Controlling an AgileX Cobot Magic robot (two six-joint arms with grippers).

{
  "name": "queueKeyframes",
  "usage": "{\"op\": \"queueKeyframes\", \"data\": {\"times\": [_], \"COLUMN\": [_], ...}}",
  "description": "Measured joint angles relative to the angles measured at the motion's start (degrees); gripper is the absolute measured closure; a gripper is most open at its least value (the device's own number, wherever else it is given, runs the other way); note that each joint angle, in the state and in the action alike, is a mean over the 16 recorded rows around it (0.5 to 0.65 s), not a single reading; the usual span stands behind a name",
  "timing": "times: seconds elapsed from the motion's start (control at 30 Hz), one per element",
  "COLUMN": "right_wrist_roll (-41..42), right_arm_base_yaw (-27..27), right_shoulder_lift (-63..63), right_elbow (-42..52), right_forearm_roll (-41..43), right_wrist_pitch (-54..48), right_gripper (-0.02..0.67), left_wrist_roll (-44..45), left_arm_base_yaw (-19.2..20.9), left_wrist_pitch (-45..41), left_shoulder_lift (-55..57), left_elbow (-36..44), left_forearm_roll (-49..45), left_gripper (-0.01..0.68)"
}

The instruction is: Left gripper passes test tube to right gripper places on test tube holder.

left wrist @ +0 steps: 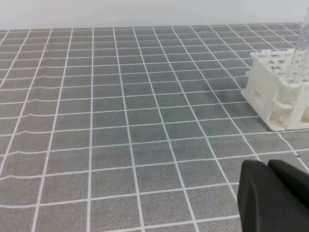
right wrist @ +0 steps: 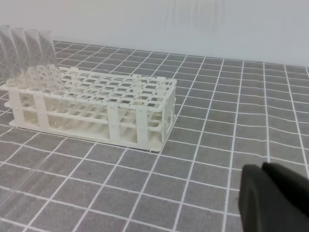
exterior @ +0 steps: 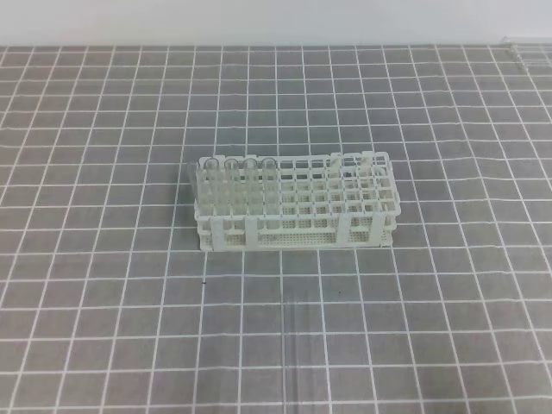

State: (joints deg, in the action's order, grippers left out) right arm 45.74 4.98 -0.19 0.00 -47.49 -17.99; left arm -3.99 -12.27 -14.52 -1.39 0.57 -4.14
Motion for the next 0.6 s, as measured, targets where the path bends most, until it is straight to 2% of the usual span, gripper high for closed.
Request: {"op": "queueKeyframes", "data": {"times": [0.6], "right_wrist_roll": [0.0], "right_arm_base_yaw": [0.0], "right_shoulder_lift": [0.0], "right_elbow": [0.0], "right_forearm_roll": [0.0], "right_wrist_pitch": [0.1], "right_gripper": [0.662], "left_wrist_roll": [0.0], "left_arm_base_yaw": [0.0], "left_wrist_pitch": [0.0], "left_shoulder_lift": [0.0], "left_elbow": [0.0], "left_forearm_roll": [0.4], "left_gripper": [0.674]}}
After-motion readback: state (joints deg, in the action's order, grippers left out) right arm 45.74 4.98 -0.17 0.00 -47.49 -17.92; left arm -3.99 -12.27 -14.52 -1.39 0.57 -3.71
